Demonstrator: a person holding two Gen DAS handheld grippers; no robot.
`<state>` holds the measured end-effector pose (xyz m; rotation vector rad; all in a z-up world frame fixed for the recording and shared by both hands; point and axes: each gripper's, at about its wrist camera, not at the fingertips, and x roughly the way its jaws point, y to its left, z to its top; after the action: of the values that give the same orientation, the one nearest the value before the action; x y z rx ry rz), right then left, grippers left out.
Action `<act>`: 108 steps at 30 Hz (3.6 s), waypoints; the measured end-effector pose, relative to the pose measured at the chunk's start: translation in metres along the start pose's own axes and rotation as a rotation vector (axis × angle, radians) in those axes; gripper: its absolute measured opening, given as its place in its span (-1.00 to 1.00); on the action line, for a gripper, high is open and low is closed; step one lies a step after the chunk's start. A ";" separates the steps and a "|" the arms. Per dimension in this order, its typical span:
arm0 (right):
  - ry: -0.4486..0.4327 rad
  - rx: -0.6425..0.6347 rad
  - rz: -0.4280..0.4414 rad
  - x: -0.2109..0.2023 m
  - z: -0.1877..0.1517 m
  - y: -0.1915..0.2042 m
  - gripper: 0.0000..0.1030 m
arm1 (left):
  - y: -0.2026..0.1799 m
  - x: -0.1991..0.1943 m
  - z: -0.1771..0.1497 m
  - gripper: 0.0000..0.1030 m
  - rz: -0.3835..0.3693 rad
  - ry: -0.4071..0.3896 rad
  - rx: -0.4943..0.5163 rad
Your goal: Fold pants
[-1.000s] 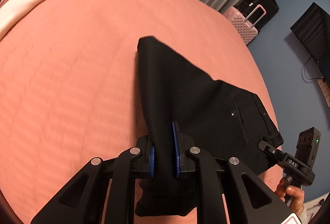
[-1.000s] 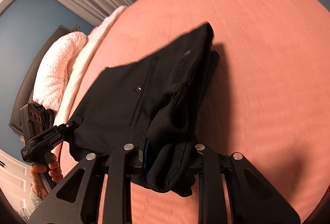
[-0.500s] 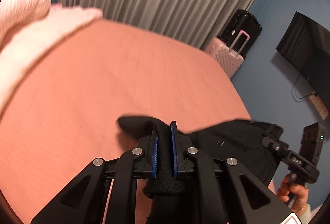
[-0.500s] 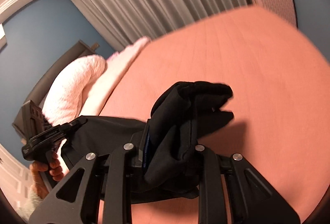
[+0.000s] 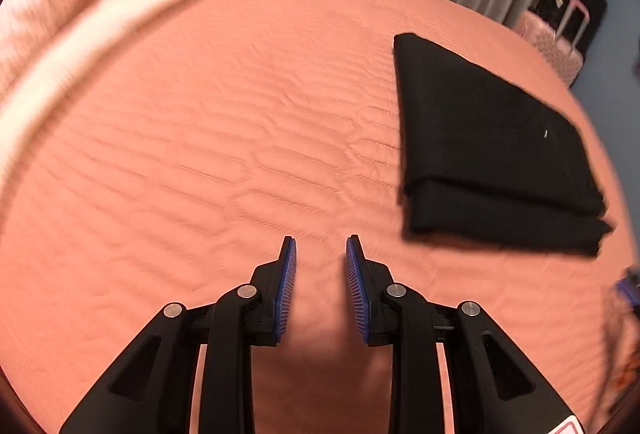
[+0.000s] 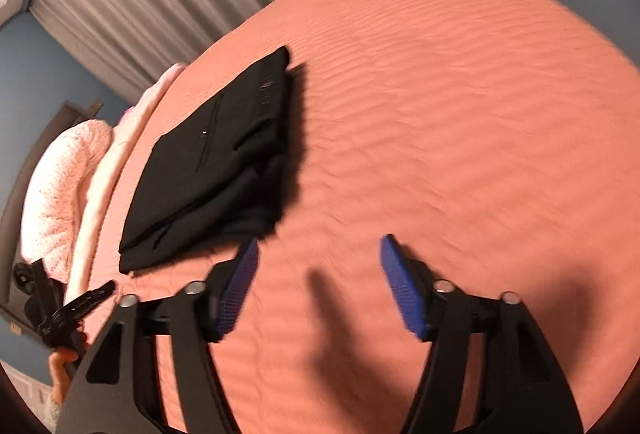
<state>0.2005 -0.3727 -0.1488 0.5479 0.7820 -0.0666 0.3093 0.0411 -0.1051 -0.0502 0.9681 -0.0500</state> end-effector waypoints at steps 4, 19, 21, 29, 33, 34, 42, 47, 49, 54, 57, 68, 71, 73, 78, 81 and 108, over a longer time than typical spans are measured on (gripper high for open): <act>-0.044 -0.159 -0.072 -0.036 -0.021 0.039 0.31 | -0.033 -0.035 -0.015 -0.05 0.088 -0.058 0.098; -0.062 -0.369 -0.079 -0.042 -0.024 0.160 0.52 | -0.102 -0.078 -0.007 -0.01 0.143 -0.062 0.187; -0.056 -0.373 -0.092 -0.034 -0.018 0.165 0.57 | -0.105 -0.072 -0.003 0.11 0.149 -0.054 0.196; -0.068 -0.431 -0.125 0.002 0.010 0.176 0.80 | -0.122 -0.045 0.018 0.35 0.162 -0.067 0.252; -0.069 -0.439 -0.164 0.025 0.035 0.173 0.80 | -0.126 -0.020 0.041 0.40 0.136 -0.046 0.235; -0.063 -0.430 -0.160 0.030 0.041 0.169 0.81 | -0.124 -0.012 0.047 0.40 0.111 -0.030 0.219; 0.065 -0.269 -0.110 0.079 0.085 0.107 0.82 | -0.061 0.058 0.084 0.42 -0.087 0.114 -0.048; 0.161 -0.107 -0.012 0.114 0.088 0.074 0.82 | -0.038 0.080 0.084 0.44 -0.268 0.146 -0.203; 0.164 -0.059 0.025 0.119 0.085 0.069 0.86 | -0.031 0.082 0.082 0.46 -0.317 0.128 -0.258; 0.157 -0.032 0.106 0.120 0.081 0.074 0.91 | -0.032 0.081 0.073 0.57 -0.395 0.098 -0.306; 0.193 0.013 0.214 0.125 0.078 0.077 0.91 | -0.043 0.088 0.070 0.62 -0.556 0.135 -0.337; 0.202 0.046 0.278 0.126 0.079 0.072 0.91 | -0.036 0.094 0.073 0.73 -0.651 0.151 -0.470; 0.193 -0.009 0.240 0.129 0.076 0.080 0.91 | -0.045 0.088 0.078 0.69 -0.590 0.158 -0.390; 0.185 -0.010 0.236 0.129 0.077 0.082 0.91 | -0.057 0.085 0.082 0.68 -0.536 0.159 -0.323; 0.182 0.012 0.195 0.130 0.078 0.079 0.41 | -0.073 0.084 0.084 0.44 -0.436 0.169 -0.254; 0.200 0.042 0.177 0.132 0.080 0.073 -0.14 | -0.061 0.086 0.085 -0.16 -0.430 0.192 -0.340; 0.269 -0.087 0.087 -0.085 -0.167 0.062 -0.13 | -0.012 -0.119 -0.167 -0.29 -0.329 0.192 -0.162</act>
<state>0.0473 -0.2498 -0.1597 0.5134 1.0167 0.1234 0.1040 0.0334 -0.1007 -0.3595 1.1472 -0.2831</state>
